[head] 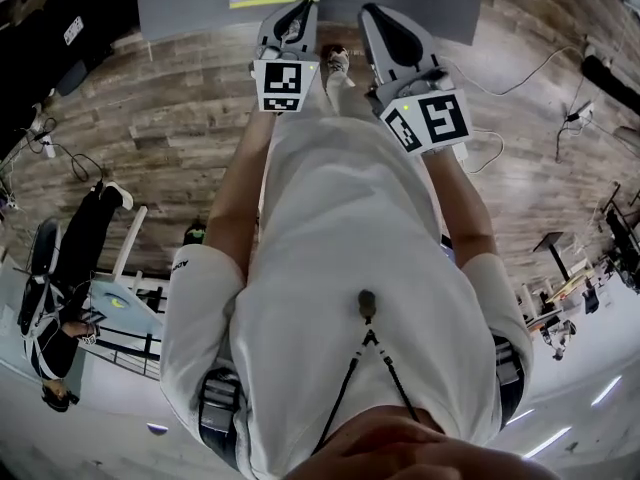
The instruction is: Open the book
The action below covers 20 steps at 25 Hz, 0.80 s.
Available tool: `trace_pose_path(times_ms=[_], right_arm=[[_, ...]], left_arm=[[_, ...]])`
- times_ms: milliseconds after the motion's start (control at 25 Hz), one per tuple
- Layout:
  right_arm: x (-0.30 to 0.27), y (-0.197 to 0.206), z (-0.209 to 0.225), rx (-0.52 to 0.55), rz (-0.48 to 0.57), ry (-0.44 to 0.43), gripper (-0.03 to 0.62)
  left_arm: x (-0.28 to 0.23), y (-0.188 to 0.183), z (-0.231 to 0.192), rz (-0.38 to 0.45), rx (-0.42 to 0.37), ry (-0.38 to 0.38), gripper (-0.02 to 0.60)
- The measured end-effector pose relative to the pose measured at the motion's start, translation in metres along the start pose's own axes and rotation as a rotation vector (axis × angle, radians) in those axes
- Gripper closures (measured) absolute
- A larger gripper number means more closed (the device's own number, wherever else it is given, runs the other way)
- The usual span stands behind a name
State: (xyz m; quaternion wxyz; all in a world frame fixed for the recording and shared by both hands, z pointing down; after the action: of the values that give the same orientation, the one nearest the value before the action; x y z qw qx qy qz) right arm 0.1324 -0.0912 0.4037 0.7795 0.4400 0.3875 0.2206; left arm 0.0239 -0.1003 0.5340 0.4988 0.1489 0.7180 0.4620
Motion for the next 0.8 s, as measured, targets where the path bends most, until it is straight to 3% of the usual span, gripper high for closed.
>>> trace_pose_path(times_ms=[520, 640, 800], right_arm=[[-0.011, 0.02, 0.02, -0.055, -0.029, 0.025, 0.557], [-0.011, 0.024, 0.028, -0.068, -0.031, 0.036, 0.557], [-0.009, 0.029, 0.035, -0.081, -0.037, 0.048, 0.557]], left_arm=[[-0.064, 0.039, 0.004, -0.148, -0.037, 0.041, 0.554], [-0.077, 0.046, 0.007, -0.18, -0.062, 0.044, 0.449], [-0.089, 0.056, 0.009, -0.231, -0.12, 0.01, 0.449]])
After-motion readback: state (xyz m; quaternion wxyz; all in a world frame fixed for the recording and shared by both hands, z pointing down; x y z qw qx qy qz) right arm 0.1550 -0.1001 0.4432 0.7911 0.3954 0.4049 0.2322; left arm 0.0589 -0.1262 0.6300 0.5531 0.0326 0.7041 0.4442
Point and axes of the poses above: the fingertips, and each gripper's own axes: x backward along the fingers, z to its right, y out of its underside, the point moved 4 cm from there along x, backward along the fingers, and after that the axes turned 9 degrees about -z, right-handed, at the moved point
